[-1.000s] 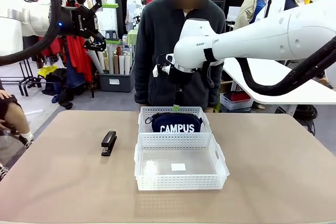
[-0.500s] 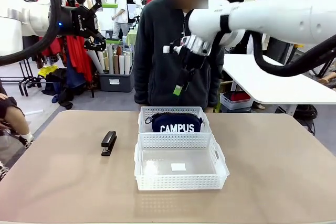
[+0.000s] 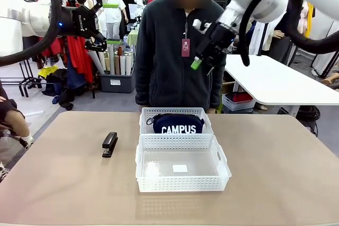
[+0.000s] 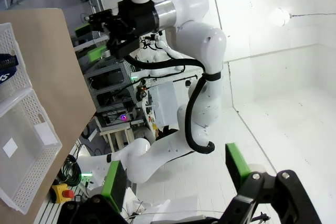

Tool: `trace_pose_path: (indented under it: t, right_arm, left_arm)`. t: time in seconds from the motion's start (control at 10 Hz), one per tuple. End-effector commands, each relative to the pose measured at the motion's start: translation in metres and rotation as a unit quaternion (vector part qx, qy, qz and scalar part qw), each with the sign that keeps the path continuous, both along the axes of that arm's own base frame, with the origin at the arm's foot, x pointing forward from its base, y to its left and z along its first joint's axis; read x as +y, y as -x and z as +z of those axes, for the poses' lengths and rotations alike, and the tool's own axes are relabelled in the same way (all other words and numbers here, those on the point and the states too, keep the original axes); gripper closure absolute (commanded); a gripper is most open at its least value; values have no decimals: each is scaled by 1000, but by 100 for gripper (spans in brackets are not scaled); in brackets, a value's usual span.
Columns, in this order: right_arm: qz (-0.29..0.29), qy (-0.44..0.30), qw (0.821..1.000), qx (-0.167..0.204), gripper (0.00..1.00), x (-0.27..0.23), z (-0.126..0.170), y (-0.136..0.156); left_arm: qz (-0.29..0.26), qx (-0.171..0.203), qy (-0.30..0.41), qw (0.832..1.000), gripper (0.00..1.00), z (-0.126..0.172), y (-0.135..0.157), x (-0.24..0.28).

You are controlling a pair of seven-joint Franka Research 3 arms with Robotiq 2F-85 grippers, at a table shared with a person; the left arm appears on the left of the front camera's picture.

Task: Distribute items into two baskets.
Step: Pick up the Stapler that the person points to.

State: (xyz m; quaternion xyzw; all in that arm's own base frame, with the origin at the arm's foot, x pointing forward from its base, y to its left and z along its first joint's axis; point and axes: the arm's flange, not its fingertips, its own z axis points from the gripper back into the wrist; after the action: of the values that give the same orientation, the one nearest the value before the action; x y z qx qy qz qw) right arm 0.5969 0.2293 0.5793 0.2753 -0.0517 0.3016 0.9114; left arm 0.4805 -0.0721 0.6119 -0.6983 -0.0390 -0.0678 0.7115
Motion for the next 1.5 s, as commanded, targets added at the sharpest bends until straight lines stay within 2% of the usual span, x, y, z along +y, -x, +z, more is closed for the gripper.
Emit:
trace_pose_path:
  t: [0.0, 0.3, 0.4, 0.5, 1.1, 1.3, 1.4]
  right_arm:
    - [-64, -48, 997, -1, 0, -18, -11, 34]
    - [-116, -99, 988, 23, 0, -41, -23, 36]
    - [-101, -72, 992, 10, 0, -42, -24, 28]
    - [-100, -75, 992, 24, 0, -43, -13, 24]
    - [-102, -76, 992, 25, 0, -43, -16, 26]
    - [-173, -191, 962, 91, 0, -81, -8, 32]
    - [-171, -211, 959, 81, 0, -101, -5, 43]
  left_arm:
    - [0, -2, 1, 1000, 0, 1, 0, 1]
    - [0, -2, 1, 1000, 0, 1, 0, 1]
    - [0, -2, 1, 1000, 0, 1, 0, 1]
    - [0, -2, 1, 1000, 0, 1, 0, 1]
    - [0, -2, 1, 1000, 0, 1, 0, 1]
    - [0, -2, 1, 1000, 0, 1, 0, 1]
    - [0, -2, 1, 1000, 0, 1, 0, 1]
